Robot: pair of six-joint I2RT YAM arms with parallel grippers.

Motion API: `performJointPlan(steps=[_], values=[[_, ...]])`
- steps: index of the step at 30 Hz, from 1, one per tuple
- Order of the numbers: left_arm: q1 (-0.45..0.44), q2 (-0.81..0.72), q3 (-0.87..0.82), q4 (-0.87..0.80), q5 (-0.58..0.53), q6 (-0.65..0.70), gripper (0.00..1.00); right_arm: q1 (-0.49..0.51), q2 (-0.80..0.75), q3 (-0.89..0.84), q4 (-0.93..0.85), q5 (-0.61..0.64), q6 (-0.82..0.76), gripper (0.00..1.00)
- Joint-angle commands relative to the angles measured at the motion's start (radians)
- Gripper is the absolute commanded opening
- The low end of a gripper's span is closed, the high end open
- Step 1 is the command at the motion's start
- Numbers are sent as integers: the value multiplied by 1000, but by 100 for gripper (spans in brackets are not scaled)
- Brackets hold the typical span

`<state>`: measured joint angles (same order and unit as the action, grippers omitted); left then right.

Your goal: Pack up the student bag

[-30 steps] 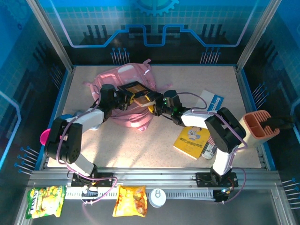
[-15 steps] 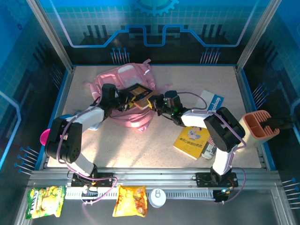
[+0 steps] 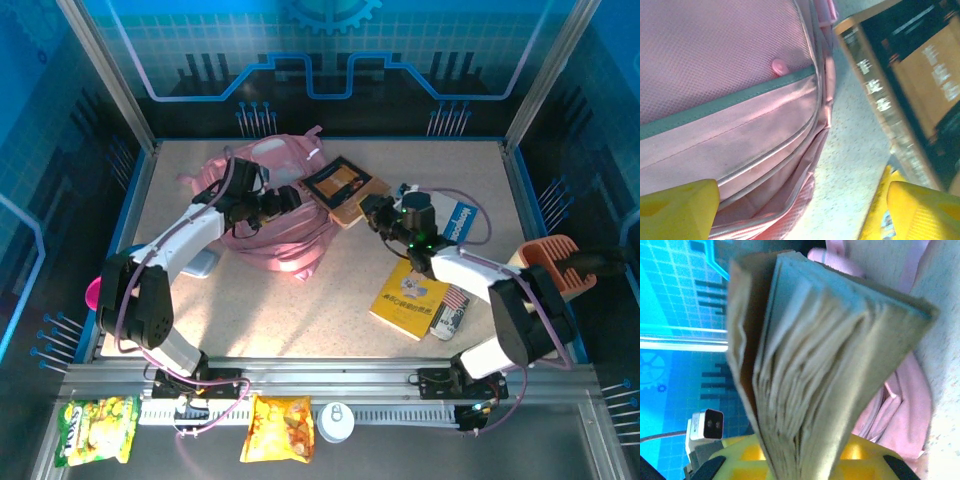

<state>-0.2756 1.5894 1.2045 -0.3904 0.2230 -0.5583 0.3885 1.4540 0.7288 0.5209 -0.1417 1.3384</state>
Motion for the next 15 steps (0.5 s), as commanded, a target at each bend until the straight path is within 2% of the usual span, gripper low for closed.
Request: performJointPlan(steps=[1, 9, 12, 15], values=[[-27, 16, 67, -143, -86, 225, 90, -39, -106, -19, -15, -11, -122, 0], [-116, 141, 207, -301, -255, 536, 90, -98, -245, -51, -168, 32, -218, 0], [-139, 198, 261, -353, -277, 584, 87, -109, -262, -57, -193, 36, -231, 0], [-149, 257, 309, -394, -277, 575, 81, -118, -270, -64, -198, 34, -230, 0]])
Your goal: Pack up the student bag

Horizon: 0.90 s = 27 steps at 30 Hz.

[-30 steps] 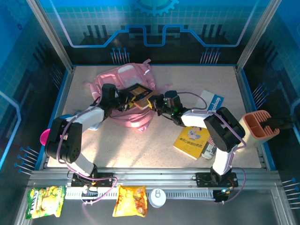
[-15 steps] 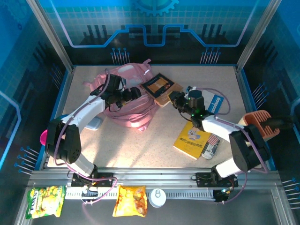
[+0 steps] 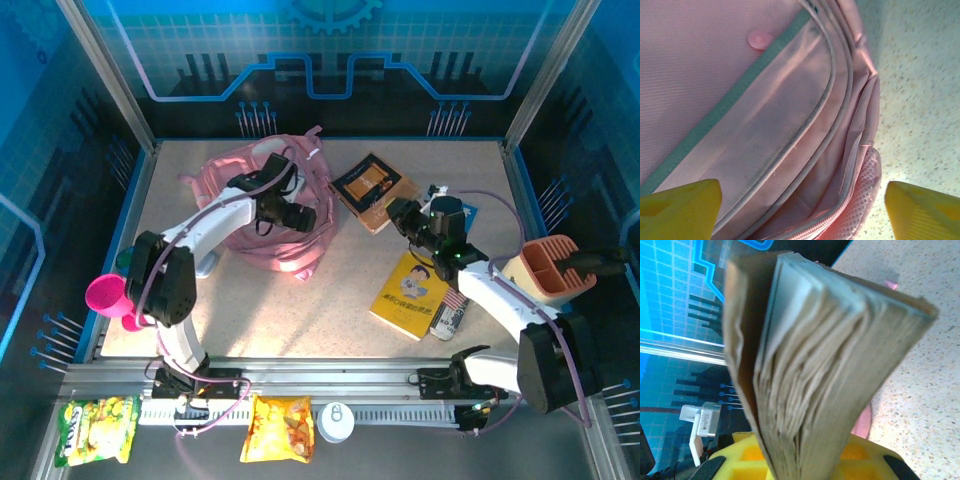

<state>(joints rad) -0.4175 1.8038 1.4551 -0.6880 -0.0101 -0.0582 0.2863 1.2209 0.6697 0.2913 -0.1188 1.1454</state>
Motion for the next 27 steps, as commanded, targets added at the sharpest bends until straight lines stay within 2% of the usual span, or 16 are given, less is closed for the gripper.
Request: performJointPlan(steps=[1, 5, 11, 16, 22, 27], values=[[-10, 59, 71, -108, -51, 75, 80, -18, -38, -8, 32, 11, -35, 0], [-32, 135, 129, -152, -121, 99, 72, -25, -34, -15, 35, 1, -26, 0], [-57, 249, 235, -245, -314, 139, 65, -35, -32, -19, 32, -10, -17, 0], [-78, 298, 261, -260, -393, 185, 61, -37, -35, -24, 32, -9, -12, 1], [-85, 322, 290, -251, -453, 187, 51, -37, -41, -30, 26, -7, -12, 1], [-86, 323, 311, -232, -449, 187, 27, -40, -53, -30, 14, 3, -13, 1]])
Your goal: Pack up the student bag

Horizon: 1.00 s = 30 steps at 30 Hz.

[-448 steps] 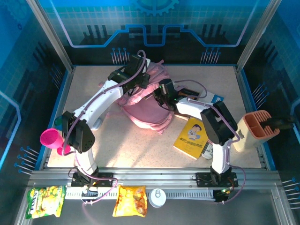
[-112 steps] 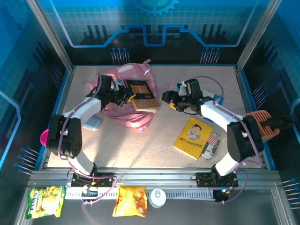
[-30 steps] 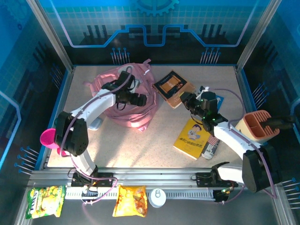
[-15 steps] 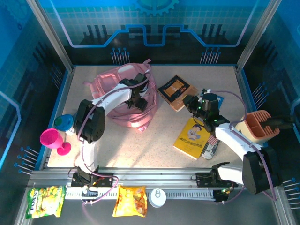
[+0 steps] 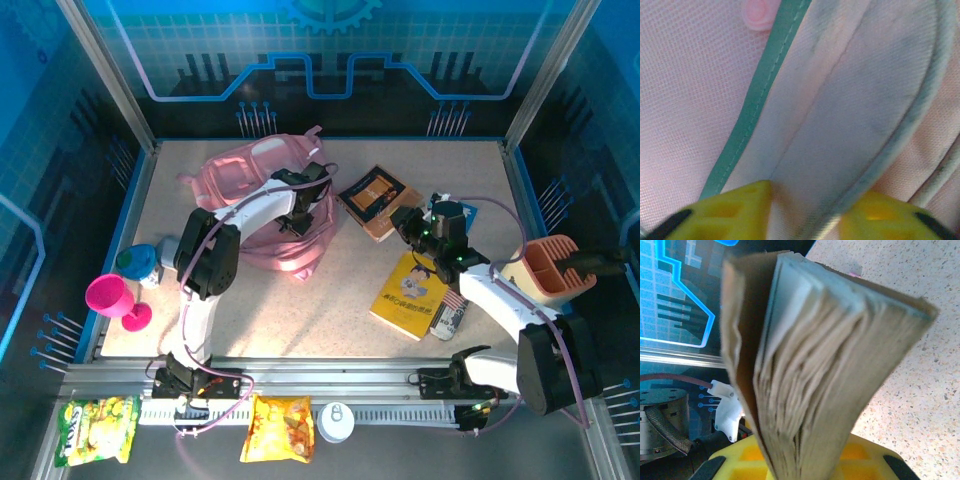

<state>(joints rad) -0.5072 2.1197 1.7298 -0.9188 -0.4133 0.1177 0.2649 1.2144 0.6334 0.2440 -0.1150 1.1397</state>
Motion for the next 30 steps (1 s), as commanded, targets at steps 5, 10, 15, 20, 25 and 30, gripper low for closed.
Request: performJointPlan(steps=[5, 10, 15, 20, 25, 30], values=[[3, -59, 15, 67, -46, 6, 8, -37, -78, 11, 32, 12, -25, 2], [5, -169, -23, 145, -69, -21, 0, -65, -132, 6, -51, 33, -54, 2], [4, -297, -90, 274, -139, -81, 0, -73, -171, -7, -105, 44, -77, 2], [6, -388, -134, 375, -77, -124, 0, -63, -176, -14, -112, 0, -53, 2], [5, -399, -104, 389, 10, -146, 0, -4, -144, -9, -85, -27, -34, 2], [4, -399, -74, 401, 104, -187, 0, 112, -71, 8, -13, -17, 6, 2]])
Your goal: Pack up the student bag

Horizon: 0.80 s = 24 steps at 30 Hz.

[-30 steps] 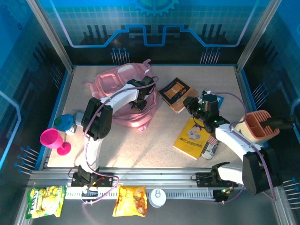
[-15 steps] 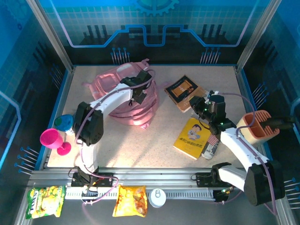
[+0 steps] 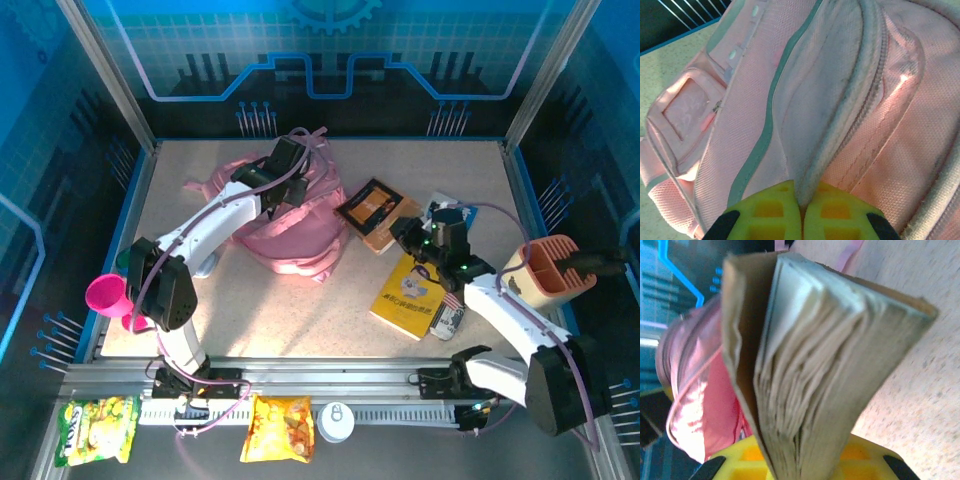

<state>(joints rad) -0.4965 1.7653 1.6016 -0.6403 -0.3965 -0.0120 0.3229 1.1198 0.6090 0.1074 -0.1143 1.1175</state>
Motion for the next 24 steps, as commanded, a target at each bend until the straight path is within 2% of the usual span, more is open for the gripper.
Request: performJointPlan(steps=[1, 9, 14, 24], values=[[-6, -44, 59, 125, 104, -66, 0, 77, 37, 36, 143, -8, 36, 2], [-7, -61, 128, 111, 183, -119, 0, 225, 247, 181, 246, 80, 100, 3], [-7, -79, 160, 103, 181, -111, 0, 250, 399, 318, 292, 101, 139, 4], [-6, -97, 171, 118, 179, -123, 0, 271, 652, 479, 320, 231, 213, 5]])
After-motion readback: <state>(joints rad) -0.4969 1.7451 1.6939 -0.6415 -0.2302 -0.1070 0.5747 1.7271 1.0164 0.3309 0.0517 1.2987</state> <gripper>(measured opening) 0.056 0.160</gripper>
